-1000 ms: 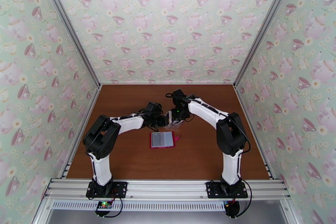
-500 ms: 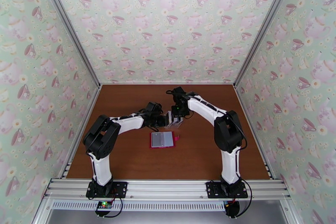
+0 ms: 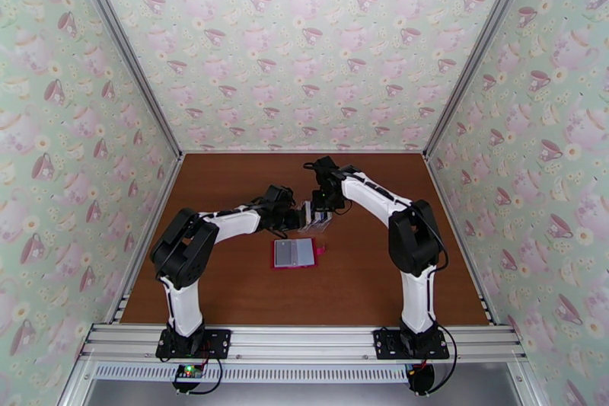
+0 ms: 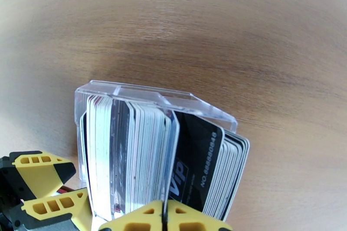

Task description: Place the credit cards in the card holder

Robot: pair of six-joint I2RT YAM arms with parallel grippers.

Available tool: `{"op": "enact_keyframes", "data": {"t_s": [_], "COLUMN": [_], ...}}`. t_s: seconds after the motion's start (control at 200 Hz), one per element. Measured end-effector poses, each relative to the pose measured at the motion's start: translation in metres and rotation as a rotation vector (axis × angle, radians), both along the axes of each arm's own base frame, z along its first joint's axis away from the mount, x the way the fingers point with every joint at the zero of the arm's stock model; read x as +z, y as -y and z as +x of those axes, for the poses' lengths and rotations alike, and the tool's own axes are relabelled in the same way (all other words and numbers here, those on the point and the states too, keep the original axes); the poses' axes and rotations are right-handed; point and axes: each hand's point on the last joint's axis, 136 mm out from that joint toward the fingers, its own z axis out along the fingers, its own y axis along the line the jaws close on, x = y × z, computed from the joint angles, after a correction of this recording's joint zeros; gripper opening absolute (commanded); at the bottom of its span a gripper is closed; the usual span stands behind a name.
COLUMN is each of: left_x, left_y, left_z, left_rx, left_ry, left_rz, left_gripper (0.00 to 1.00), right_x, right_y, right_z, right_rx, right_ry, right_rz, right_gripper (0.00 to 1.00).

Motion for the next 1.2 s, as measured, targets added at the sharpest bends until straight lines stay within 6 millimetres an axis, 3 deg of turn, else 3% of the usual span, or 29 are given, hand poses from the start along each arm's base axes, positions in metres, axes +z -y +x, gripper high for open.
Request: {"op": "enact_keyframes", "data": {"t_s": [0.185,0.481,0.676,0.846,1.007,1.202], "left_x": [0.001,0.007,0.020,0.047,0.068,0.059], "left_y": [0.000,-0.002,-0.007,-0.017,-0.031,-0.049], "left_z": [-0.001,-0.001,-0.003,-0.005,-0.016,-0.041], "left_rx": [-0.001,0.000,0.006,0.019,0.031,0.030], "left_ry": [-0.012,-0.039,-0.026,0.029,0.073,0.048], "left_rz": [0.008,0.031,0.053,0.073,0.082,0.113], "left_gripper": [0.47,0.47,0.47,0.47,0.47,0.48], "right_x": [0.010,0.065,0.090,0.097,0.090,0.084], "right_y": [0.001,0.012,0.022,0.025,0.021,0.010], "right_z": [-0.001,-0.002,-0.018,-0.036,-0.054,-0.074], "right_rx": [-0.024,-0.062,-0.070,-0.063,-0.051,-0.043], "right_ry": [0.016,0.140,0.196,0.210,0.208,0.209], "right_rz": [0.014,0.053,0.085,0.147,0.236,0.389], "right_gripper": [0.00,0.00,0.00,0.00,0.00,0.00]}}
